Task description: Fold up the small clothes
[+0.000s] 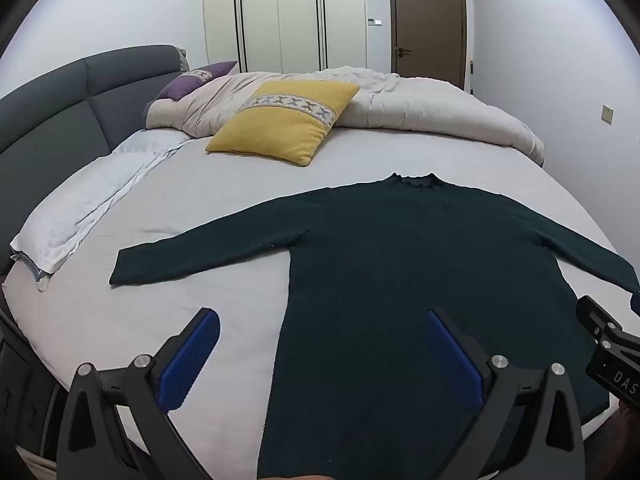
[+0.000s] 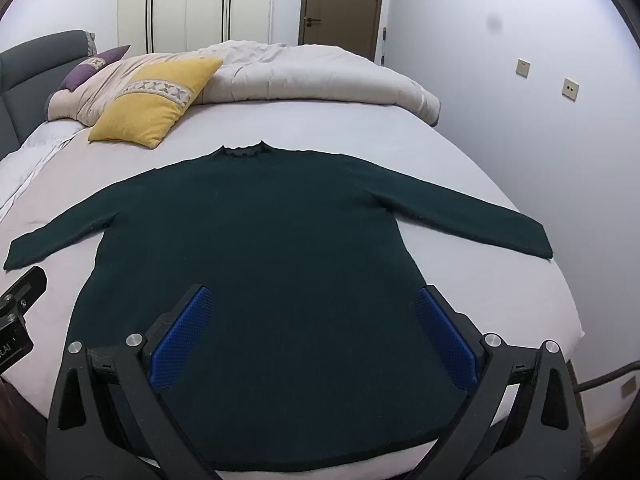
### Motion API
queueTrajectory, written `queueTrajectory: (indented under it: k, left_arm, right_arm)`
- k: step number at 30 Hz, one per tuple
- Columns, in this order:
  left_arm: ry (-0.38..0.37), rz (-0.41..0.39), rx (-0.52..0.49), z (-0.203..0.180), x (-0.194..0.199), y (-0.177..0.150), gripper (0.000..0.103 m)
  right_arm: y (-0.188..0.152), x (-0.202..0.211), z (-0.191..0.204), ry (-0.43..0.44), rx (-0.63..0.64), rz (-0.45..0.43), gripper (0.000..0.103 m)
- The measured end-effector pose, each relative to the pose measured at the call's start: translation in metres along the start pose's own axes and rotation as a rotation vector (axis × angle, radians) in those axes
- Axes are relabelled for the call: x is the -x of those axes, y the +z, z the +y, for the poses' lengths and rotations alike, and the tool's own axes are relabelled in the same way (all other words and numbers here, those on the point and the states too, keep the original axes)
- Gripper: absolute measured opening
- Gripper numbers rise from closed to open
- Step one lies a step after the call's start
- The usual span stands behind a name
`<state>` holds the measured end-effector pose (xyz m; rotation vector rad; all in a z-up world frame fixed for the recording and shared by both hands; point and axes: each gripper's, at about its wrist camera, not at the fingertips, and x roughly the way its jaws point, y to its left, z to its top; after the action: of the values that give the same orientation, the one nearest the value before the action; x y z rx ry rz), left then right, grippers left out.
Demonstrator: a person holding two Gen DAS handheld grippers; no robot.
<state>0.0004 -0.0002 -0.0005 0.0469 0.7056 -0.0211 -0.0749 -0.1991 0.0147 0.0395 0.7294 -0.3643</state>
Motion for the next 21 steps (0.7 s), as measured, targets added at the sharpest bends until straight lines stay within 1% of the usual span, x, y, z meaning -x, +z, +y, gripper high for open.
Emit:
queueTrajectory:
  k: [5,8,10,12,14,21]
  left_arm:
    - [-0.008,0.0,0.005,0.002,-0.001,0.0,0.103]
    - [-0.008,0.0,0.003,0.005,-0.001,0.0,0.103]
    - [0.001,0.002,0.008,0.006,-0.005,-0.008,0.103]
    - [0.003,0.001,0.009,0.009,-0.005,-0.009,0.103]
    - [0.007,0.006,-0.003,0.001,-0.001,-0.012,0.103]
    - [0.007,0.009,-0.003,0.002,-0.001,-0.012,0.103]
  right_arm:
    - [0.0,-0.001,0.004,-0.007,0.008,0.012,0.103]
    - [-0.005,-0.008,0.005,-0.002,0.01,0.019,0.103]
    - [-0.009,-0.01,0.007,0.002,0.012,0.025,0.103]
    - [-0.009,-0.012,0.008,0.001,0.014,0.03,0.103]
    - [-0.009,-0.01,0.012,0.008,0.016,0.041,0.103]
    - [-0.006,-0.012,0.012,0.015,0.015,0.057,0.103]
